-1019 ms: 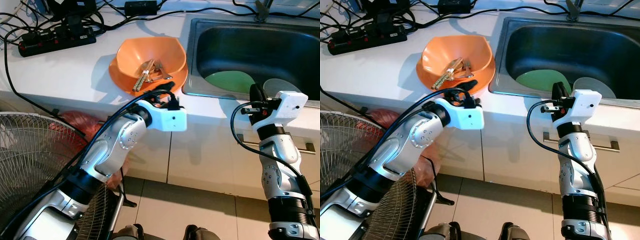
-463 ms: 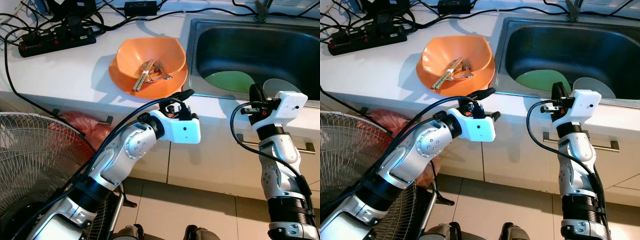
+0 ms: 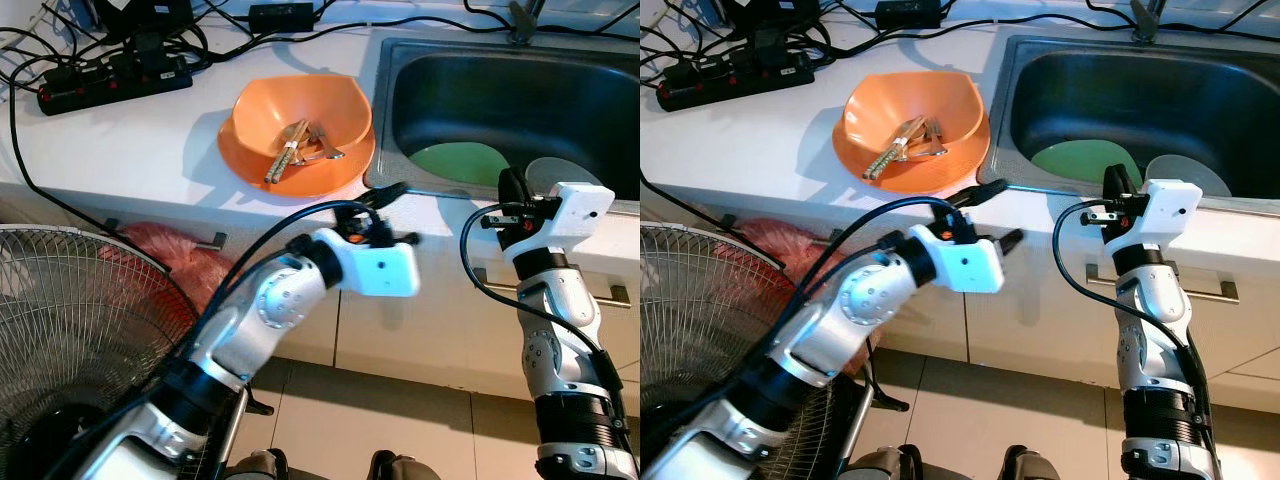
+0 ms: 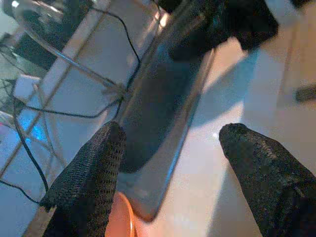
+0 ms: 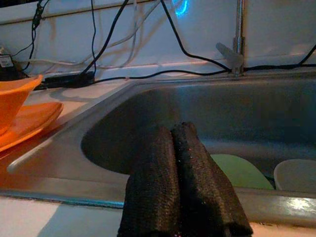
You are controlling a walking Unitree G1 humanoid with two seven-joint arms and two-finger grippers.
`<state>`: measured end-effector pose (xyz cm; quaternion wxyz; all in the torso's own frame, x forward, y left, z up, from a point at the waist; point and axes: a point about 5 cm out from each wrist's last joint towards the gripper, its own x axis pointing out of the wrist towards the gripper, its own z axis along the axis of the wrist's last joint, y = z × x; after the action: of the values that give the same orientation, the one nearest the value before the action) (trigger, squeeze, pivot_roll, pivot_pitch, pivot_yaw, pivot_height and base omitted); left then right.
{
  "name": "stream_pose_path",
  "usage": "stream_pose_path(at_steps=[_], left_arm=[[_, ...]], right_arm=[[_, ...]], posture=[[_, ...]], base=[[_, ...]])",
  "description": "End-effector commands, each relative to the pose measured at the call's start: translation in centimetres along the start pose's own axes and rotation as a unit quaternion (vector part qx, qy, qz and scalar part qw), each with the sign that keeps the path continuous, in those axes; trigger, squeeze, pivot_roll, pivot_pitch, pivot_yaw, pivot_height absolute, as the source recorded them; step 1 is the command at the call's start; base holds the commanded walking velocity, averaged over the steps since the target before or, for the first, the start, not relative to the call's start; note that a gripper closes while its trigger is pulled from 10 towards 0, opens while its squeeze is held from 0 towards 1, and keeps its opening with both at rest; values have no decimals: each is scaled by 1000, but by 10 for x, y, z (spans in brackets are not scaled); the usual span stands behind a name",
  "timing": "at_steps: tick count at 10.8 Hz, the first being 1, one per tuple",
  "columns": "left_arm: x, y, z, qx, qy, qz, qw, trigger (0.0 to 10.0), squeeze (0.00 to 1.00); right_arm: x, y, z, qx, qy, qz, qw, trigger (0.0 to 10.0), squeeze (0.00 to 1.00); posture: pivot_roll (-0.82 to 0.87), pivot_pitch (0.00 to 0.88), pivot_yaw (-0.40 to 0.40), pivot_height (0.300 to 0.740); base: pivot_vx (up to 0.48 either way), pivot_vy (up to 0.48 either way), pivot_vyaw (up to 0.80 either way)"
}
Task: Kitchen organization
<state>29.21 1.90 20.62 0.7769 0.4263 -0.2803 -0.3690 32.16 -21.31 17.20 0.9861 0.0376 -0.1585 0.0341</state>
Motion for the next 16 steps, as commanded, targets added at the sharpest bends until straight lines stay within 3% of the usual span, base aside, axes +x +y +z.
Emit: stream_pose_path(at_steps=[1,2,7,9,10,11,13,14,16], left_arm=[[-2,3,-1,-28,-7,35,999,10000,0],[-2,0,-7,-68,-1,62,996,10000,0],[-2,-25,-18,-189,6,86,978,10000,0],[0,-29,-22,-231,10,104,967,10000,0],[0,-28,-21,-232,7,109,967,10000,0],[3,-18,-16,-223,-10,124,967,10000,0],[5,3,-1,-133,-34,142,980,10000,0],[3,11,2,-68,-27,141,987,10000,0],[-2,19,4,17,-15,128,991,10000,0]], right_arm=[[-11,2,-25,17,58,-5,998,10000,0],[-11,3,-25,17,57,-4,998,10000,0],[-10,3,-21,21,40,-7,999,10000,0],[-10,3,-21,23,38,-8,999,10000,0],[-10,3,-20,23,36,-8,999,10000,0],[-10,3,-20,23,34,-9,999,10000,0],[-10,3,-20,24,34,-9,999,10000,0],[-10,3,-21,24,35,-9,999,10000,0],[-10,4,-21,26,36,-8,999,10000,0]], posture=[[39,165,63,740],[32,170,62,740],[29,175,59,740],[26,175,57,740],[24,175,56,740],[27,174,56,740],[27,173,56,740],[32,172,58,740],[37,173,59,740]], base=[[0,0,0],[0,0,0],[0,0,0],[0,0,0],[0,0,0],[0,0,0],[0,0,0],[0,0,0],[0,0,0]])
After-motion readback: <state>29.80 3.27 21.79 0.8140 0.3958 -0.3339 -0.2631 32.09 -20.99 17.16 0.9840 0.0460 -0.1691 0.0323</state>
